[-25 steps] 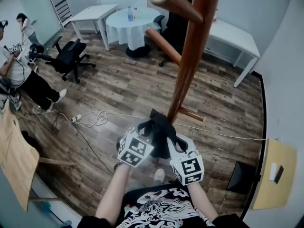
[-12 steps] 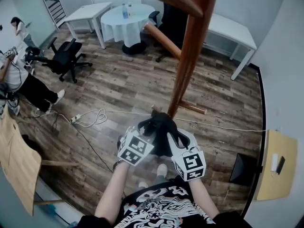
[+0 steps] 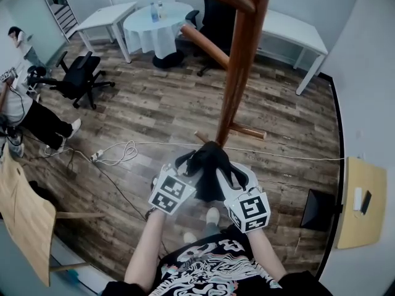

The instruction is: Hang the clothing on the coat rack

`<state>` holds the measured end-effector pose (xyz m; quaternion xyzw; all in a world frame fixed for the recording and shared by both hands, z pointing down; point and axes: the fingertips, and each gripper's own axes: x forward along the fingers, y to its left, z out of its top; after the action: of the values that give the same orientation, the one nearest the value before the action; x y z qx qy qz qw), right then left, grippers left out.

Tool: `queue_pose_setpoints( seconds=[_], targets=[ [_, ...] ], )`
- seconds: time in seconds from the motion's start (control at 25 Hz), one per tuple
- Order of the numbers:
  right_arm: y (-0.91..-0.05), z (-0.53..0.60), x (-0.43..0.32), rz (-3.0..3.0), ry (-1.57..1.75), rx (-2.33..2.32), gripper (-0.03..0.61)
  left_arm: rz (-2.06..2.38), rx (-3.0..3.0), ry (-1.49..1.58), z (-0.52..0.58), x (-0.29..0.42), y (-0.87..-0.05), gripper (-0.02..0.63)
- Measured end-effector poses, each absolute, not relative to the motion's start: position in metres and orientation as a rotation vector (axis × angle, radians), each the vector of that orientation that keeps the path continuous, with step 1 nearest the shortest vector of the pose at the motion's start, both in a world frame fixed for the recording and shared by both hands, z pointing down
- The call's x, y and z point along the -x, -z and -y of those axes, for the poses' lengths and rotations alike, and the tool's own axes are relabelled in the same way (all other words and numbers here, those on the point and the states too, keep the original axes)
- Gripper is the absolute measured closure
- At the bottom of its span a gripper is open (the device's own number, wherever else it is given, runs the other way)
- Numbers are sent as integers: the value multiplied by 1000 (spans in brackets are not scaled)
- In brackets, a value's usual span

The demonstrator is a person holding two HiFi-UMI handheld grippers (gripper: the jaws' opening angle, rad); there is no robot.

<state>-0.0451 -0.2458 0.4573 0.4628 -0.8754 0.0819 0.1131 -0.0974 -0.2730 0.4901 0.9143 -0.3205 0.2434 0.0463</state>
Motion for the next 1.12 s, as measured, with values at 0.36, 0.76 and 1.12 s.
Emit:
queue_pose_setpoints(
  seconds=[0.36,0.76,1.12],
  targets=[
    [-442,231,39,2598,-202,-1368,463,1063,-2772,-619,260,117,-479,403],
    [-422,192,36,2594,-40,-1374,469,1312,-2831,-495,228,146,-452,410],
    [-410,147,38,2604,-37,-1430,532,1414,-2892,-497,188,157,-432,624]
  ],
)
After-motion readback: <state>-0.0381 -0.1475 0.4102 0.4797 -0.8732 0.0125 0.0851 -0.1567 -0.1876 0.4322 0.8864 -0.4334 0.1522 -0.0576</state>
